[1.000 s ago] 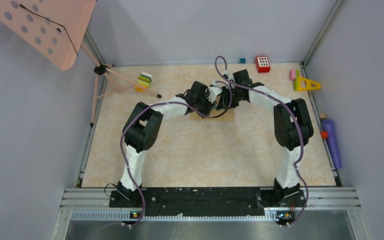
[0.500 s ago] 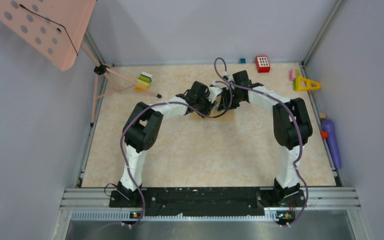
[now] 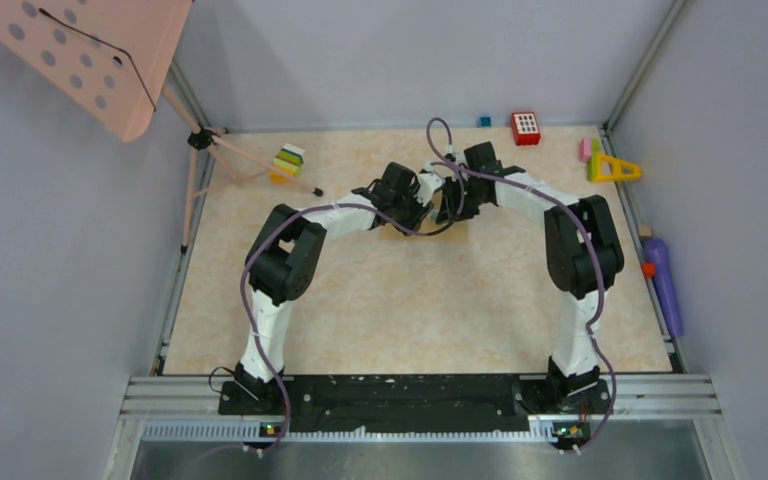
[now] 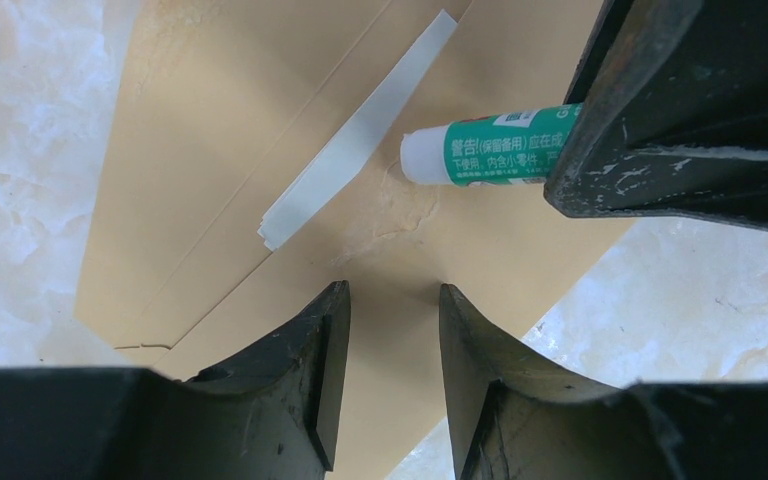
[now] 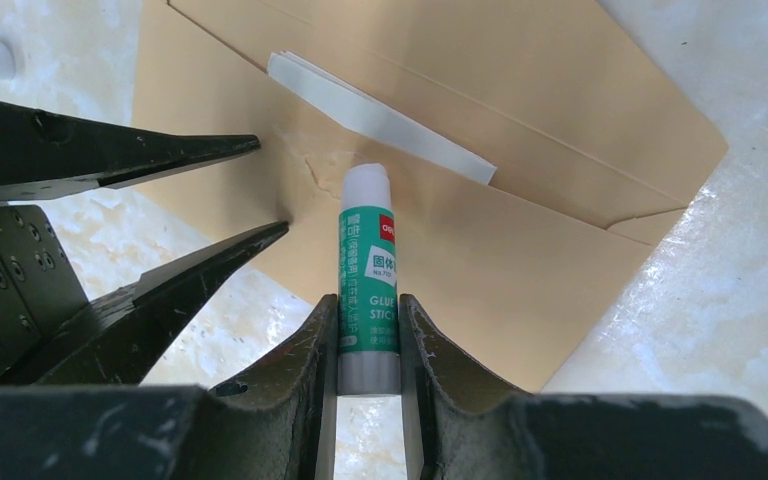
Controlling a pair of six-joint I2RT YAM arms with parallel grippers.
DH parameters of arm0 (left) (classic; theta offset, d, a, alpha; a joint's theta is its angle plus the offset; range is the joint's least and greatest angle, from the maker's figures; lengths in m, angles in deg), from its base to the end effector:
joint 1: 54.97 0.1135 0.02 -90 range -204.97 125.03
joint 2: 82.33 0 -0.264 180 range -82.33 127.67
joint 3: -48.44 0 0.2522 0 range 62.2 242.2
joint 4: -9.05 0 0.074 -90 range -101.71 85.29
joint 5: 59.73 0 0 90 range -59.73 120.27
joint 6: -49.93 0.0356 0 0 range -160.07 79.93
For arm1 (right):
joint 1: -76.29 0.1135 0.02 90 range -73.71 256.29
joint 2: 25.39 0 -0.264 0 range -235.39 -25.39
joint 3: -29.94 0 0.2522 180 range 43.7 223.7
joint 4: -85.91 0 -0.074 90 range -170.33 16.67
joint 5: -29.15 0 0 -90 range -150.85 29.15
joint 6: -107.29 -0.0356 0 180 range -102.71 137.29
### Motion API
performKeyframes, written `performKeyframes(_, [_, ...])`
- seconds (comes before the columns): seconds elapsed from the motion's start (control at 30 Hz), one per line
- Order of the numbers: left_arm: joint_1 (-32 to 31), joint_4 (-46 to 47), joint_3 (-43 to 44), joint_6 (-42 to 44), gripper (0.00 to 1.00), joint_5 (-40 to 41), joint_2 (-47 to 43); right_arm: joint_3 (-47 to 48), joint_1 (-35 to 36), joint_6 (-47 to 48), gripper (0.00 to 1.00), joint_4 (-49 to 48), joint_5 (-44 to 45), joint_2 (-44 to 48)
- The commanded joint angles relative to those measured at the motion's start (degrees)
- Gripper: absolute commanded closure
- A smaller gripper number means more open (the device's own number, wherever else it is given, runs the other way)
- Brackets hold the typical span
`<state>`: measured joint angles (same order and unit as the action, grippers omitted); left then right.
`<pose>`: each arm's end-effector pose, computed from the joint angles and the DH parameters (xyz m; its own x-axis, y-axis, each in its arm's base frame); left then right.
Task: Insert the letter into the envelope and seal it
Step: Paint the envelope at the center of the board.
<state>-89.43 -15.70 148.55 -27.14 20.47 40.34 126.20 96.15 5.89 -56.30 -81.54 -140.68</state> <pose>0.3836 -0.2706 0.1588 -0.4446 0.5725 -0.6888 0.7718 0.6352 0.0298 0.4001 0.1579 0.1802 -0.8704 -0.1178 -0.4780 -0.3342 0.8543 0.3980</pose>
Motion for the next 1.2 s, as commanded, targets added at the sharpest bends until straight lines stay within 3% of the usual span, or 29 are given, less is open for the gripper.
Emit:
performKeyframes(0.0, [0.3,-3.9,-1.2,0.3,0.58,3.3,3.1,1.4,-1.1,2.3,1.0,3.6,5.3,1.7])
performKeyframes(0.23, [0.3,-3.9,-1.1,-0.1,0.57,3.5,3.1,2.2,-2.4,3.1,1.0,5.5,6.1,2.1])
performKeyframes(0.4, [1.0,-3.4,-0.6,-1.7,0.46,4.5,2.3,2.8,-2.3,2.6,1.0,5.0,5.3,1.4])
performKeyframes(0.63, [7.2,-1.2,-3.6,-5.6,0.4,-6.6,-5.0,2.2,-2.3,2.4,1.0,4.3,5.2,1.3])
performKeyframes(0.9, [8.6,0.2,-10.0,-2.1,0.44,-15.4,-10.6,4.1,-2.4,2.0,1.0,4.2,4.1,1.1])
performKeyframes(1.17, [8.0,-1.6,-6.7,-3.2,0.51,-11.1,-6.1,9.7,-2.4,-1.1,1.0,8.5,-1.6,1.5])
